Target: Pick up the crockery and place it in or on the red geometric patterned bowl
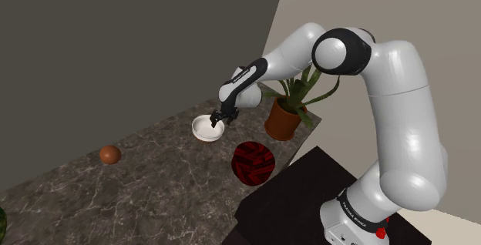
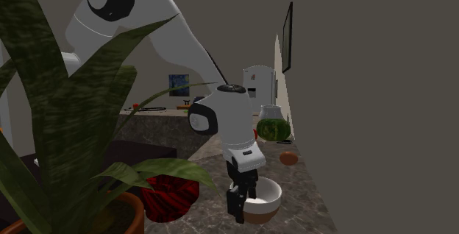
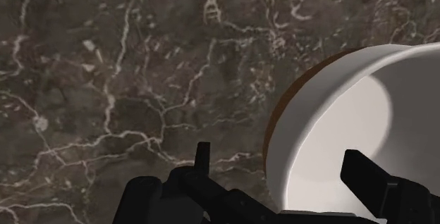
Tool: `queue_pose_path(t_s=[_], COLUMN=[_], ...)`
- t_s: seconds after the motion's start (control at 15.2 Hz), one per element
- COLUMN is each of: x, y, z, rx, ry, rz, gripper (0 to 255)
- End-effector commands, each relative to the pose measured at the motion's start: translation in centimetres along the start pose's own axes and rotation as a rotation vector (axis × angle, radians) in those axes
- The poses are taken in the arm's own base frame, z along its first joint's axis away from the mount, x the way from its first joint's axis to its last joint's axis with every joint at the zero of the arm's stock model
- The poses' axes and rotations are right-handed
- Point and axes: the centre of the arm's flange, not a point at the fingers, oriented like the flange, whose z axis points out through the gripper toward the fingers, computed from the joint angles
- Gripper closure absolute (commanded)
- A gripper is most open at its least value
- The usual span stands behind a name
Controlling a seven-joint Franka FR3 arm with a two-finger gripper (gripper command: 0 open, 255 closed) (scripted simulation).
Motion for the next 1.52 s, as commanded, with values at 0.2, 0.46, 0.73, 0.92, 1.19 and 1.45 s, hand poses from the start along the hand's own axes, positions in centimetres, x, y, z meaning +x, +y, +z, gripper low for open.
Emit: queue_pose_path(t_s=[0.2,0.46,0.73,0.92,1.19,1.45], x=[0.0,0.0,0.0,0.0,0.2,0.3], y=[0.0,0.0,0.0,-0.1,-0.4,-0.8], z=[0.0,0.0,0.0,-0.5,-2.6,-4.6], rx=[0.000,0.000,0.000,0.000,0.000,0.000], ry=[0.000,0.000,0.000,0.000,0.000,0.000], rz=[0.000,0.000,0.000,0.000,0.000,0.000], gripper=[0,255,255,255,255,255])
